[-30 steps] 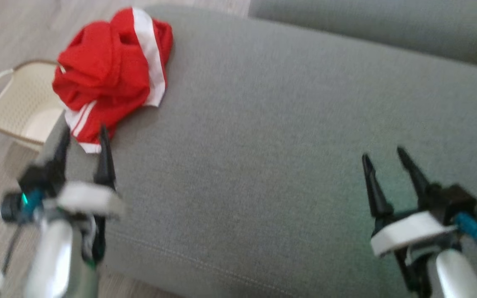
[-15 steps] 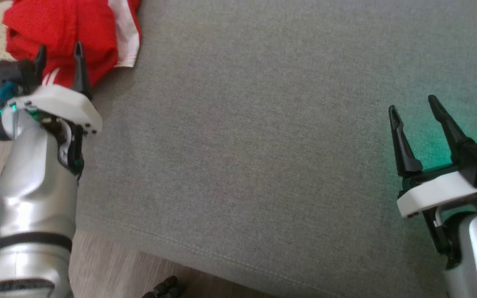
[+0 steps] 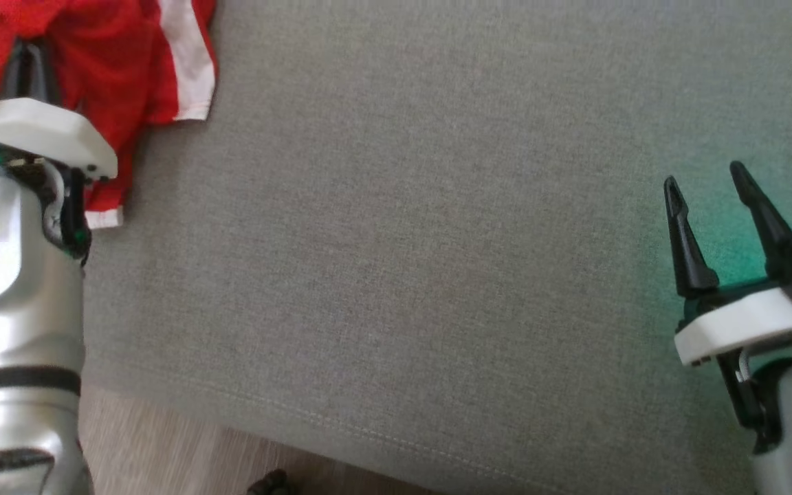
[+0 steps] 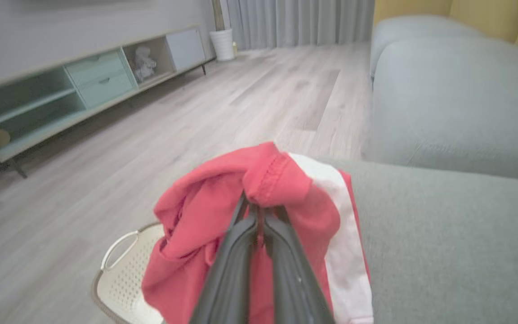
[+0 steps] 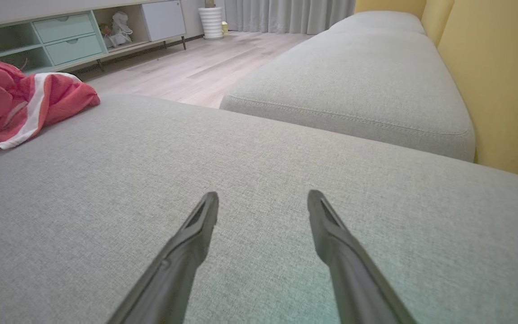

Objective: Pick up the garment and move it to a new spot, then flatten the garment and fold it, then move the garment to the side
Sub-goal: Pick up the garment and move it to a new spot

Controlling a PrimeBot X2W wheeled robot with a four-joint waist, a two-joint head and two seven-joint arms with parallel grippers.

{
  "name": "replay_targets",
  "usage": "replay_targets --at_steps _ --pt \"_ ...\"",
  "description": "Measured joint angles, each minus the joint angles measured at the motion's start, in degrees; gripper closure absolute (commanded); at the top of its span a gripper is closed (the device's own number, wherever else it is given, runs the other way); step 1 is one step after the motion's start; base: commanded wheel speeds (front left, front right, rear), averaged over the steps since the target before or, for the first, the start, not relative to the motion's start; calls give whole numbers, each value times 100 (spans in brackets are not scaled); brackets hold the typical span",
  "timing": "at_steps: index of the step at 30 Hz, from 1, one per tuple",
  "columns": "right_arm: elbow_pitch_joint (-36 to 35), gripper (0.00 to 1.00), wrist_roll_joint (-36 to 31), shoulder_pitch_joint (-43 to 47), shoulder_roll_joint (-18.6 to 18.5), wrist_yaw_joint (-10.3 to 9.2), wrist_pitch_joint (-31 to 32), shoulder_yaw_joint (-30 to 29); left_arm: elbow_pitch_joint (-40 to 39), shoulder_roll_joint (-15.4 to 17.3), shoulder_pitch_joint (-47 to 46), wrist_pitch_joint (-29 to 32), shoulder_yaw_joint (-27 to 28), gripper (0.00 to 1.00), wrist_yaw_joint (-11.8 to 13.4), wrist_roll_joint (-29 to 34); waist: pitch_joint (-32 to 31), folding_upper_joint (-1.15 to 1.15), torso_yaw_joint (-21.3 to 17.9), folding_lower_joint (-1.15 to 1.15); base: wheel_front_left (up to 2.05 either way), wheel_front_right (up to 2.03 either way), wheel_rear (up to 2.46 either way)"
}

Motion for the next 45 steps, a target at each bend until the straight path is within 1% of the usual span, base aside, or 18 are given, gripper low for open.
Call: replay_targets --at_steps 5,8,12,15,17,22,27,32,35,38,39,40,41,45 --pt "56 0 48 241 105 0 -111 -86 -1122 2 666 0 96 100 -14 60 -328 0 16 -1 0 0 0" --pt "100 0 80 313 235 0 -219 -119 -1823 -30 1107 0 89 100 -94 108 -574 0 13 -1 0 0 0" --pt "160 0 112 350 401 0 -349 -121 -2795 -130 1655 -3 -67 100 -189 153 -944 0 -21 -1 0 0 0" --pt "210 0 145 465 504 0 -415 -112 -3411 -140 2156 -4 -222 100 -266 211 -1210 0 -94 -1 0 0 0" --pt "247 0 145 545 559 0 -469 -86 -3753 -144 2541 -4 -275 100 -310 234 -1366 0 -179 -1 0 0 0" --pt "338 0 193 621 627 0 -561 -25 -4554 -147 3390 111 -374 100 -307 219 -1631 0 -526 -1 0 0 0" --pt "390 0 202 680 677 0 -589 4 -5200 -336 3867 360 -625 100 -299 132 -1779 0 -934 -1 0 0 0" --pt "390 0 253 678 724 0 -605 37 -5291 -495 3980 449 -991 100 -308 80 -1797 0 -1375 -1 0 0 0" --pt "388 0 305 665 737 0 -614 68 -5186 -614 3893 448 -1266 100 -313 43 -1736 1 -1671 -1 0 0 0" --pt "388 0 368 639 745 0 -656 127 -4940 -692 3580 447 -1606 100 -318 43 -1627 0 -1997 -1 0 0 0" --pt "388 0 368 639 745 0 -656 127 -4940 -692 3580 447 -1606 100 -318 43 -1627 0 -1997 -1 0 0 0" --pt "389 0 400 636 747 0 -656 152 -4840 -703 3429 446 -1733 100 -352 43 -1581 0 -2111 -1 0 0 0" --pt "398 0 442 623 754 0 -700 193 -4592 -749 3111 438 -1985 100 -371 43 -1481 0 -2342 -1 0 0 0" --pt "450 0 589 480 761 0 -810 219 -4041 -797 2558 342 -2561 100 -417 44 -1250 0 -2803 -1 0 0 0"
